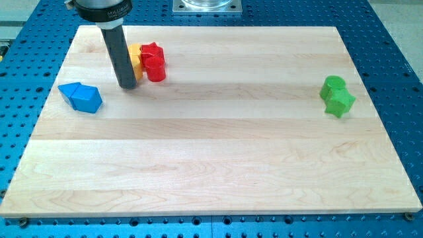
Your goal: Slide the triangle diagonally bottom left to the red circle
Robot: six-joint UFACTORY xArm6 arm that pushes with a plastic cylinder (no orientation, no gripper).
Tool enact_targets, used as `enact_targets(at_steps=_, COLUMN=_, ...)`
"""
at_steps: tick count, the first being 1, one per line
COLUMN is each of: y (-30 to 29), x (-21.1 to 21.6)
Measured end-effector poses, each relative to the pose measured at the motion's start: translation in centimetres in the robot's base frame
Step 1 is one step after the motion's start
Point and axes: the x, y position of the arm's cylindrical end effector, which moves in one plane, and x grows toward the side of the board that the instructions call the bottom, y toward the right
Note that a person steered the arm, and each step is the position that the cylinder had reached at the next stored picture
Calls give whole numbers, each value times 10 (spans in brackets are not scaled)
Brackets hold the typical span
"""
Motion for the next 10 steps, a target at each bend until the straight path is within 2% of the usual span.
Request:
enact_targets(at_steps=1, y=-30, x=-4)
enact_targets(at_steps=3, y=-88, x=-47)
enact_targets(at_steps=4, y=-119, x=-43)
enact_targets(at_steps=7, y=-108, x=93)
enact_targets(at_steps=10, y=-67, x=101)
